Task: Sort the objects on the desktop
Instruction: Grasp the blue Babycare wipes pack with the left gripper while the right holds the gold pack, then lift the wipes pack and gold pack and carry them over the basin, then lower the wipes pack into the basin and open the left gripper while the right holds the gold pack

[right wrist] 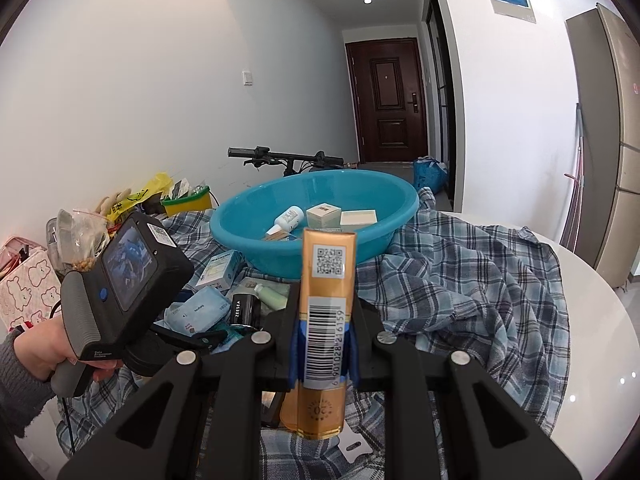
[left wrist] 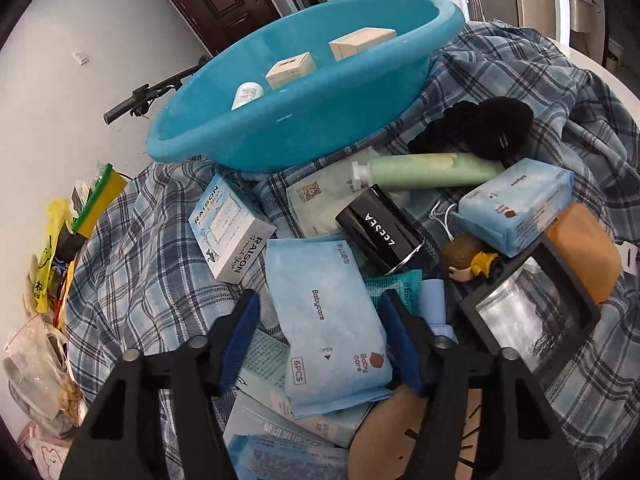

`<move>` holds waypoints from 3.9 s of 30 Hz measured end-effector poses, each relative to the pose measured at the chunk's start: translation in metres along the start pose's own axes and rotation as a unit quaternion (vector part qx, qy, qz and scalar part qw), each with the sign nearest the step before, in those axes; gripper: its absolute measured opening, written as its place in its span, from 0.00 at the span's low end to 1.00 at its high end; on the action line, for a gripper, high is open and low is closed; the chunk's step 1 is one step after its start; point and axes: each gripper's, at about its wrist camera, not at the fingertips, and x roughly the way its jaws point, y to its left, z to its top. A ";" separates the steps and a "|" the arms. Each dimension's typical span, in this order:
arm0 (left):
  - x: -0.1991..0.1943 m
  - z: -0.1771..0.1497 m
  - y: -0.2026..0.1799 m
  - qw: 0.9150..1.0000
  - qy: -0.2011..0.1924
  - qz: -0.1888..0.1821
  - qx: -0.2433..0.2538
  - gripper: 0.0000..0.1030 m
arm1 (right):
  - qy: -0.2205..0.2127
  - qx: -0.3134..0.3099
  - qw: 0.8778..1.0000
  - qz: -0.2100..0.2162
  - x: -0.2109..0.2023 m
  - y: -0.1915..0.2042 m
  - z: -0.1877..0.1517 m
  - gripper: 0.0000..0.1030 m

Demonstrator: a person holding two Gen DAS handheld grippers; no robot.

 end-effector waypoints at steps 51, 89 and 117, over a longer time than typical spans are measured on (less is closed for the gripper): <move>-0.196 -0.027 0.027 0.912 -0.357 -0.039 -0.200 0.40 | -0.098 -0.061 0.993 0.014 -0.025 0.057 0.043 0.17; -0.081 0.193 0.136 0.872 -0.404 -0.070 -0.268 0.40 | -0.164 -0.003 0.986 -0.025 0.138 -0.010 0.187 0.17; 0.014 0.209 0.146 0.939 -0.197 -0.074 -0.272 0.40 | -0.019 -0.038 0.998 -0.035 0.202 -0.009 0.191 0.17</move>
